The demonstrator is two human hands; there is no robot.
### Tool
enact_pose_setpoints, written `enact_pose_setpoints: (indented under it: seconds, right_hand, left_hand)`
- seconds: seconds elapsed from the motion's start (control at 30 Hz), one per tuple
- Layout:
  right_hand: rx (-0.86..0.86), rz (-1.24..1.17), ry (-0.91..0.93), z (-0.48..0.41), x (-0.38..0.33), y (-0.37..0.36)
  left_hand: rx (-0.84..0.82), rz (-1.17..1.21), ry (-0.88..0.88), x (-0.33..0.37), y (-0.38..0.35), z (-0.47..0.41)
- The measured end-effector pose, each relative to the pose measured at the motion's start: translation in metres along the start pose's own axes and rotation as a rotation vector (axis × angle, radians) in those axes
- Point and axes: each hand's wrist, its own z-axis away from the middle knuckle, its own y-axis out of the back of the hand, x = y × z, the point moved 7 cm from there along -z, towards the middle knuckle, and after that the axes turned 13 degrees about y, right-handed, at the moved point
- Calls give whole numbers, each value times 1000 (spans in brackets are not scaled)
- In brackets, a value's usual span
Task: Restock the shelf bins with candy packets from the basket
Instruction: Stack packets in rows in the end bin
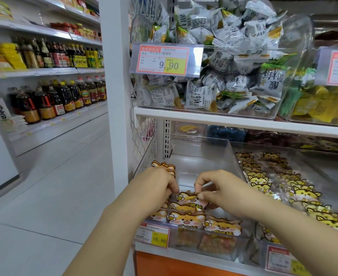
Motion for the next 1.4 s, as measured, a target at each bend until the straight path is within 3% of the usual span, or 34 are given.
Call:
enact_pose_setpoints:
  seconds: [0.23,0.37,0.47,0.6,0.8,1.03,1.2,1.4]
  right_hand:
    - [30,55,-11,1,-1,-15]
    - [8,19,4,1,-2,-14]
    - [16,-59,-1,1,0,-5]
    - [-60,77,-3,1,4,0]
    - [-38,210,11,-5,4,2]
    - [-24,447,82,-19,-9,2]
    - [-51,465,95,-21,-10,-1]
    - [-106,453,104,-14,-12,3]
  left_hand:
    - [1,91,30,-4,9,6]
    - [-81,37,20,3,1,6]
    - [-26,-54,3,0,0,5]
    - [-45,-62,6,3,0,5]
    - [-151,59,62,4,-2,3]
    - [52,69,87,-10,9,5]
    - [-9,-41,92,-11,3,2]
    - [11,4,64,-10,5,0]
